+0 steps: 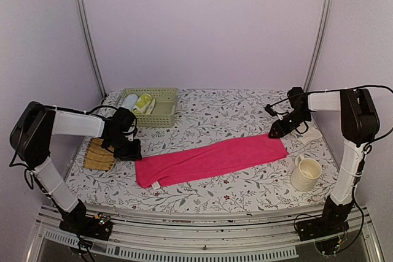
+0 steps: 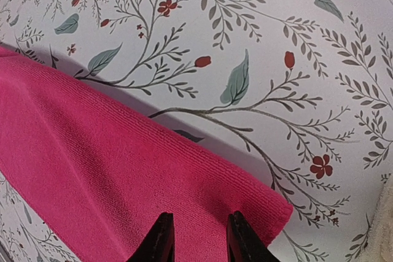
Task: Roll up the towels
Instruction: Fold the towel at the center of the board, then pick up the towel from the center of the board.
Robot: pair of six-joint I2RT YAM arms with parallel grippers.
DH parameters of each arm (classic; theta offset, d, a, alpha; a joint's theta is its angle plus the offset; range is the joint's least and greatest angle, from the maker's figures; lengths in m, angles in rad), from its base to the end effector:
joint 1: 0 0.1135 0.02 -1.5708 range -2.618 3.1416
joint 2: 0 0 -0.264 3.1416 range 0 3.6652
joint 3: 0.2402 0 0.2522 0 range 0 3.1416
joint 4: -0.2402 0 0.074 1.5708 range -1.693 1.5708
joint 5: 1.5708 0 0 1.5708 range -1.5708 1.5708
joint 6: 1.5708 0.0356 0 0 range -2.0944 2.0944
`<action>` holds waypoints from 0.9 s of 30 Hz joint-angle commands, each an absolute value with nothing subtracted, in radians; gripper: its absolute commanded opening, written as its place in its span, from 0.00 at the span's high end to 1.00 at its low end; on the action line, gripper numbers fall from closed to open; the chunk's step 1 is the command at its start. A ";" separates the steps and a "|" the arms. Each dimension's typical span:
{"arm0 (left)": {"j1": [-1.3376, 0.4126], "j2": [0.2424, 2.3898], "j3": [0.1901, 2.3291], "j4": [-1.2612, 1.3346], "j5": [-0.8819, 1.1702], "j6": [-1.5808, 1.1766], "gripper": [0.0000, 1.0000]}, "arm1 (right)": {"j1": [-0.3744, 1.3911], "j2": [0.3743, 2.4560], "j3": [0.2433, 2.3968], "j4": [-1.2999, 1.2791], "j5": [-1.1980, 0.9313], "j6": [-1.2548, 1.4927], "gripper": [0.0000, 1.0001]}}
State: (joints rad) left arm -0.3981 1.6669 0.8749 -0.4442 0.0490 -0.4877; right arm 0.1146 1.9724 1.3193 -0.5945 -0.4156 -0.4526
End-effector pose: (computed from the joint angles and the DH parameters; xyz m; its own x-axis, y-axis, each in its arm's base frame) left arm 0.2722 -0.1164 0.1406 -0.9576 -0.1050 -0.2684 -0.0528 0.9794 -0.1948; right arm 0.3839 0.0586 0.1542 -0.7457 -0.4885 -0.4530 -0.6206 0.7568 0.2054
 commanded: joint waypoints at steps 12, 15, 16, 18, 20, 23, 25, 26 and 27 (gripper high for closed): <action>-0.385 1.656 0.835 -0.382 0.056 -0.417 1.00 | 0.092 2.085 1.493 -0.642 -0.320 -0.435 0.64; -0.379 1.640 0.823 -0.375 0.055 -0.414 1.00 | 0.092 2.102 1.486 -0.652 -0.322 -0.432 0.64; -0.378 1.639 0.822 -0.377 0.056 -0.413 1.00 | 0.092 2.107 1.484 -0.658 -0.321 -0.430 0.64; -0.377 1.634 0.818 -0.378 0.056 -0.411 1.00 | 0.091 2.116 1.481 -0.663 -0.310 -0.429 0.64; -0.376 1.631 0.816 -0.377 0.054 -0.409 1.00 | 0.089 2.125 1.479 -0.663 -0.300 -0.427 0.64; -0.372 1.629 0.818 -0.379 0.051 -0.408 1.00 | 0.086 2.135 1.478 -0.664 -0.302 -0.426 0.64; -0.372 1.629 0.818 -0.374 0.050 -0.408 1.00 | 0.084 2.139 1.474 -0.665 -0.309 -0.432 0.71; -0.371 1.629 0.818 -0.372 0.049 -0.408 1.00 | 0.084 2.140 1.472 -0.666 -0.309 -0.435 0.78; -0.370 1.630 0.819 -0.370 0.050 -0.408 1.00 | 0.083 2.142 1.471 -0.665 -0.307 -0.439 0.87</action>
